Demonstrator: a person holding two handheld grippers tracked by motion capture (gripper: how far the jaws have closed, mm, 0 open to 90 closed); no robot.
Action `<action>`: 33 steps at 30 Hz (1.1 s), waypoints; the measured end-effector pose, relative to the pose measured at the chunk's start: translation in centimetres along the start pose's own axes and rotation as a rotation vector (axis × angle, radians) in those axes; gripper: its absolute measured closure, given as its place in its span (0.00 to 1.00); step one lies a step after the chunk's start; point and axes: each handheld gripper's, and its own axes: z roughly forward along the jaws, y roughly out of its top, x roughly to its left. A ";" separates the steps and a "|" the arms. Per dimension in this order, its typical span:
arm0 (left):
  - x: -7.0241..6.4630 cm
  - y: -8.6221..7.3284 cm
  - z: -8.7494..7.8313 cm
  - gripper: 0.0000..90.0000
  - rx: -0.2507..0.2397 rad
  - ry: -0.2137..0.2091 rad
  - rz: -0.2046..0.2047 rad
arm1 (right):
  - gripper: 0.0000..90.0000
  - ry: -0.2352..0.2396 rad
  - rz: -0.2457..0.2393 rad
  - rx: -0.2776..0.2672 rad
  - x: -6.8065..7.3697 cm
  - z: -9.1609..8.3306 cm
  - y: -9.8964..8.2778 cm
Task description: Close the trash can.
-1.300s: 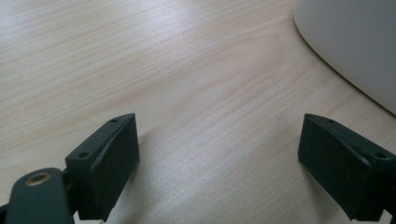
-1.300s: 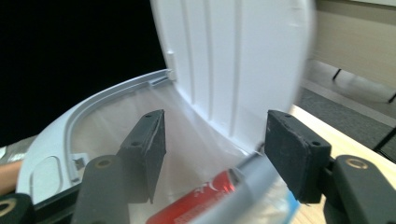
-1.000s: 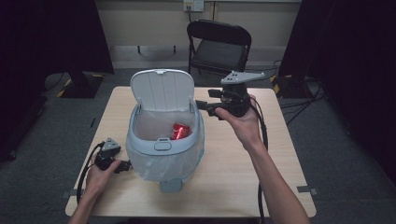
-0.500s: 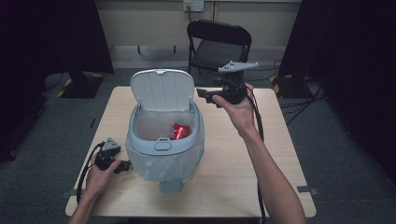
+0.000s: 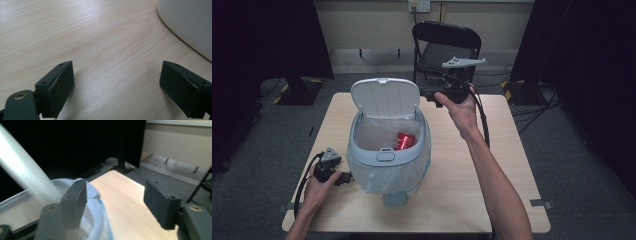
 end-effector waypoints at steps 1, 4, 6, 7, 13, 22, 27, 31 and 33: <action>0.0 0.0 0.0 0.13 0.000 0.000 0.000 | 0.37 0.019 -0.008 0.005 0.2 -0.1 0.0; 0.0 0.0 0.0 0.13 0.000 0.000 -0.001 | 0.38 0.059 -0.035 0.023 1.3 -0.3 -0.1; 0.0 0.0 0.0 0.13 -0.001 0.000 0.000 | 0.38 0.085 -0.057 0.048 2.3 -0.3 -0.4; 0.0 0.0 0.0 0.13 -0.001 0.000 0.000 | 0.39 0.101 -0.065 0.057 2.7 -0.3 -0.6; 0.0 0.0 0.0 0.13 -0.001 0.000 -0.001 | 0.37 0.136 -0.097 0.104 5.1 -0.4 -1.9; 0.0 0.0 0.0 0.13 -0.001 0.000 -0.001 | 0.32 0.178 -0.147 0.160 8.3 0.4 -3.1; 0.0 0.0 0.0 0.13 -0.001 0.000 0.000 | 0.32 0.175 -0.184 0.155 10.1 0.5 -3.5; 0.0 0.0 0.0 0.13 -0.001 0.000 0.000 | 0.32 0.143 -0.193 0.167 11.5 0.5 -3.6; 0.0 0.0 0.0 0.13 -0.001 0.001 -0.001 | 0.32 0.143 -0.203 0.178 11.8 0.4 -3.6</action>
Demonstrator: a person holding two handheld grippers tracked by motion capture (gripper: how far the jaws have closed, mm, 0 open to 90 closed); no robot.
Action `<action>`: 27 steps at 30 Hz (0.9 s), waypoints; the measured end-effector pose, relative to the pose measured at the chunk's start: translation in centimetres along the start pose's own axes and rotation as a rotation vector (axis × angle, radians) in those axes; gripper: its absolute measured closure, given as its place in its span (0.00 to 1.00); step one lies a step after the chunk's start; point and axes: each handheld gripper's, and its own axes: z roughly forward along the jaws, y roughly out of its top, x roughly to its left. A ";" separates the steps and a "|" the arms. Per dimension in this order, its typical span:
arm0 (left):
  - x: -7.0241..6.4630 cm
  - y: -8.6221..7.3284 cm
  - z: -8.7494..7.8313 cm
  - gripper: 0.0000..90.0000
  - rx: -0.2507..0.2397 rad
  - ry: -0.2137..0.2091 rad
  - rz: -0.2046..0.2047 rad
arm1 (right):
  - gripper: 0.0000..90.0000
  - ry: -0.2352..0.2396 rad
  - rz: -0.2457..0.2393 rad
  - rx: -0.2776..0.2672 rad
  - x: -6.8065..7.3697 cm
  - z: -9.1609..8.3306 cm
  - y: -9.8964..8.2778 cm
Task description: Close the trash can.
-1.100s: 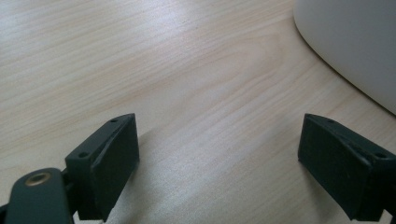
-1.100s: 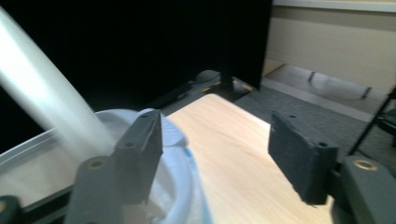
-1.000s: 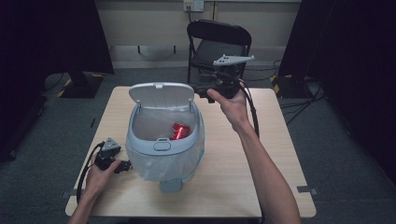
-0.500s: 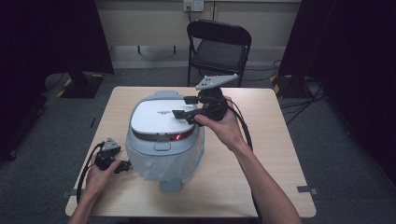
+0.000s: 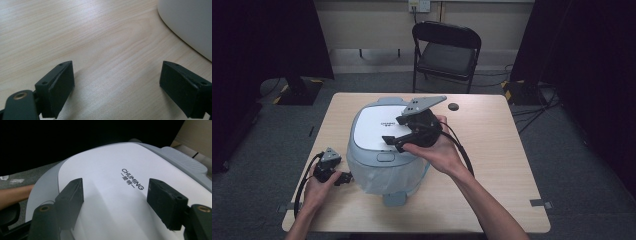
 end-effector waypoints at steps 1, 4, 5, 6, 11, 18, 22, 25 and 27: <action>0.0 0.0 0.0 0.13 0.000 0.002 -0.002 | 0.32 -0.009 0.000 0.005 0.2 0.0 0.0; 0.0 0.0 0.0 0.13 0.000 0.001 -0.003 | 0.34 -0.030 -0.027 0.023 0.7 0.1 -0.1; 0.0 0.0 0.0 0.13 0.001 0.002 -0.003 | 0.34 -0.029 -0.030 0.016 0.7 0.0 -0.1; 0.0 0.0 0.0 0.13 0.000 0.001 -0.003 | 0.34 -0.025 -0.026 0.012 0.7 0.0 -0.2; 0.0 0.0 0.0 0.13 0.001 0.002 -0.003 | 0.34 -0.033 0.003 -0.027 -0.3 -0.1 -0.5; 0.0 0.0 0.0 0.13 0.001 0.002 -0.003 | 0.29 -0.139 0.080 -0.081 -3.3 -2.7 -1.5; 0.0 0.0 0.0 0.13 0.001 0.004 -0.004 | 0.26 -0.230 0.118 -0.068 -5.2 -4.8 -2.7; 0.0 0.0 0.0 0.13 0.001 0.005 -0.004 | 0.25 -0.280 0.165 -0.063 -6.5 -6.2 -4.5; -0.1 0.0 0.0 0.13 0.001 0.005 -0.005 | 0.24 -0.314 0.202 -0.058 -7.2 -6.9 -5.9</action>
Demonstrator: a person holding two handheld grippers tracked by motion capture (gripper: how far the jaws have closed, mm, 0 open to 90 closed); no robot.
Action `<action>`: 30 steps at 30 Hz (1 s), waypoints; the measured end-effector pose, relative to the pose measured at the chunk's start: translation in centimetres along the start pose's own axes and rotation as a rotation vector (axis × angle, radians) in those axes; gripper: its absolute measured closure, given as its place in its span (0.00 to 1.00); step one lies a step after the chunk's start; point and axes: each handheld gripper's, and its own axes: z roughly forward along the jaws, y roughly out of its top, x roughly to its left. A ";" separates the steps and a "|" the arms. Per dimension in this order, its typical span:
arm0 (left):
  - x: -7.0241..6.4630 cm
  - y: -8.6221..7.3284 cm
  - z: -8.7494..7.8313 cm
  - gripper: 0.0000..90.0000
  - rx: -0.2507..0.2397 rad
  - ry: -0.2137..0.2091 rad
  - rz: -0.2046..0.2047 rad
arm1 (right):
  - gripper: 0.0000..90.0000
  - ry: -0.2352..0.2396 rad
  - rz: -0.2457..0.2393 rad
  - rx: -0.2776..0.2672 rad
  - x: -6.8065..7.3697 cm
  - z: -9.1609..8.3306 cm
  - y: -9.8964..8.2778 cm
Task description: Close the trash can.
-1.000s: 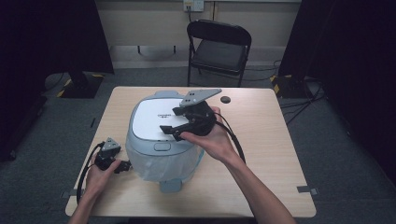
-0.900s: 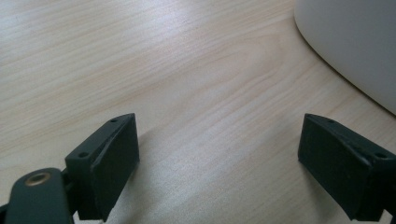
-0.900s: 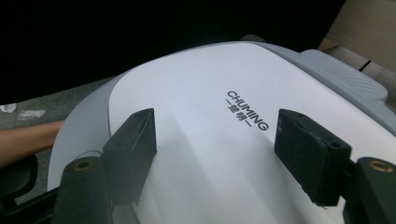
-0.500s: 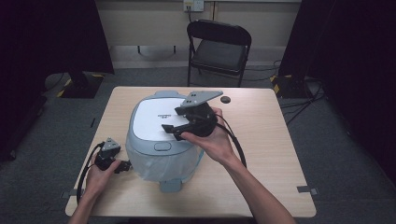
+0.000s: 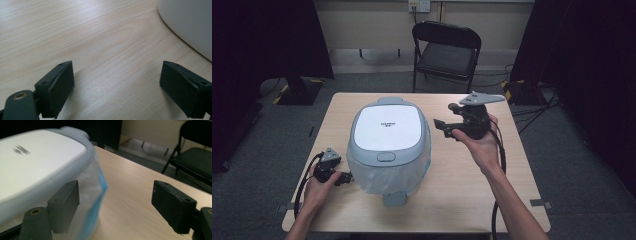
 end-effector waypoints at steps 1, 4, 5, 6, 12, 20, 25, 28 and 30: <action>0.0 0.0 0.0 0.13 0.000 0.000 0.000 | 0.24 -0.019 0.016 0.012 -0.7 -0.2 -1.0; 0.0 0.0 0.0 0.13 0.000 0.000 0.000 | 0.23 -0.053 0.051 0.050 -2.1 -0.5 -3.5; 0.0 0.0 0.0 0.13 0.000 0.001 0.000 | 0.23 -0.063 0.064 0.064 -2.5 -0.5 -4.4; 0.0 0.0 0.0 0.13 0.001 0.002 0.000 | 0.22 -0.074 0.074 0.074 -2.8 -0.5 -5.1; -0.1 0.0 -0.1 0.13 0.001 0.006 -0.004 | 0.20 -0.158 0.134 0.197 -5.2 0.2 -11.4; -0.1 0.0 -0.1 0.13 0.002 0.007 -0.004 | 0.21 -0.247 0.227 0.298 -7.9 0.8 -19.4; -0.1 -0.1 -0.1 0.13 0.001 0.009 -0.006 | 0.22 -0.349 0.189 0.377 -8.4 2.0 -21.1; -0.1 -0.1 -0.1 0.13 0.001 0.009 -0.006 | 0.17 -0.361 0.200 0.350 -8.8 2.2 -21.7; -0.1 -0.1 -0.1 0.13 0.000 0.009 -0.006 | 0.15 -0.364 0.197 0.326 -8.8 2.2 -22.0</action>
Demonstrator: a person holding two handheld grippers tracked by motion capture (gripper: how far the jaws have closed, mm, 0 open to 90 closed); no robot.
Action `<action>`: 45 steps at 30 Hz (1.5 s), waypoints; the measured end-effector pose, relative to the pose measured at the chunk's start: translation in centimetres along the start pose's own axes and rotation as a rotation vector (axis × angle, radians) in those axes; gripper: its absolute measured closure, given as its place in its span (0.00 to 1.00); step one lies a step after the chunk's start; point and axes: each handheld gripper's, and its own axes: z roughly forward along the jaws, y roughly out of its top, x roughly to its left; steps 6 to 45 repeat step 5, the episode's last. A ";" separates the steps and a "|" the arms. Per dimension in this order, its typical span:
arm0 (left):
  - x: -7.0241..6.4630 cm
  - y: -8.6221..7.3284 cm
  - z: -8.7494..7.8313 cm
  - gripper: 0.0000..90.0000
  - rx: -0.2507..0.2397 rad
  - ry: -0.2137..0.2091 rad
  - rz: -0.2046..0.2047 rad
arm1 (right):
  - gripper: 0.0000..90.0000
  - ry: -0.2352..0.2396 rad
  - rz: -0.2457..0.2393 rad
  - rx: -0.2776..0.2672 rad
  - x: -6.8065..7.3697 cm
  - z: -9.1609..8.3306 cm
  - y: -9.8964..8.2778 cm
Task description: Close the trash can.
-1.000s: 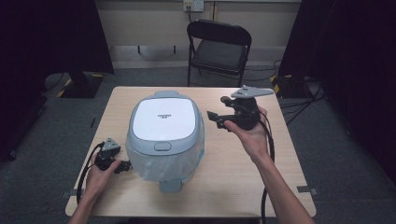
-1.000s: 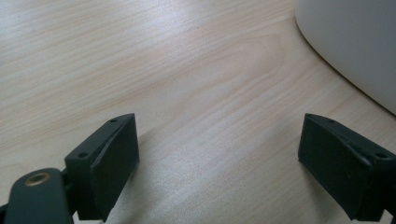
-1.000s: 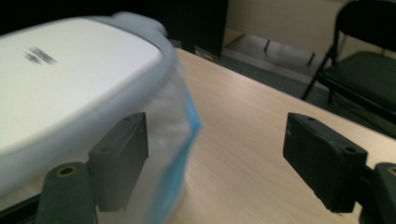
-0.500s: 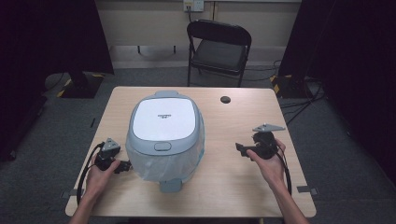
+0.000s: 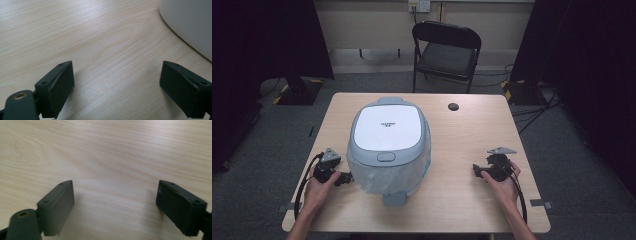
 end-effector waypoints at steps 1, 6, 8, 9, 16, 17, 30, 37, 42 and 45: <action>0.0 0.0 0.0 0.13 0.000 0.000 0.000 | 0.14 -0.002 0.004 -0.023 0.0 0.1 -0.3; 0.0 0.0 0.0 0.13 0.000 0.000 0.000 | 0.14 -0.002 0.004 -0.043 0.0 0.2 -0.5; 0.0 0.0 0.0 0.13 0.000 0.000 0.000 | 0.14 -0.002 0.004 -0.043 0.0 0.2 -0.5; 0.0 0.0 0.0 0.13 0.000 0.000 0.000 | 0.14 -0.002 0.004 -0.043 0.0 0.2 -0.5; 0.0 0.0 0.0 0.13 0.000 0.000 0.000 | 0.14 -0.002 0.004 -0.043 0.0 0.2 -0.5; 0.0 0.0 0.0 0.13 0.000 0.000 0.000 | 0.14 -0.002 0.004 -0.043 0.0 0.2 -0.5; 0.0 0.0 0.0 0.13 0.000 0.000 0.000 | 0.14 -0.002 0.004 -0.043 0.0 0.2 -0.5; 0.0 0.0 0.0 0.13 0.000 0.000 0.000 | 0.14 -0.002 0.004 -0.043 0.0 0.2 -0.5; 0.0 0.0 0.0 0.13 0.000 0.000 0.000 | 0.14 -0.002 0.004 -0.043 0.0 0.2 -0.5; 0.0 0.0 0.0 0.13 0.000 0.000 0.000 | 0.14 -0.002 0.004 -0.043 0.0 0.2 -0.5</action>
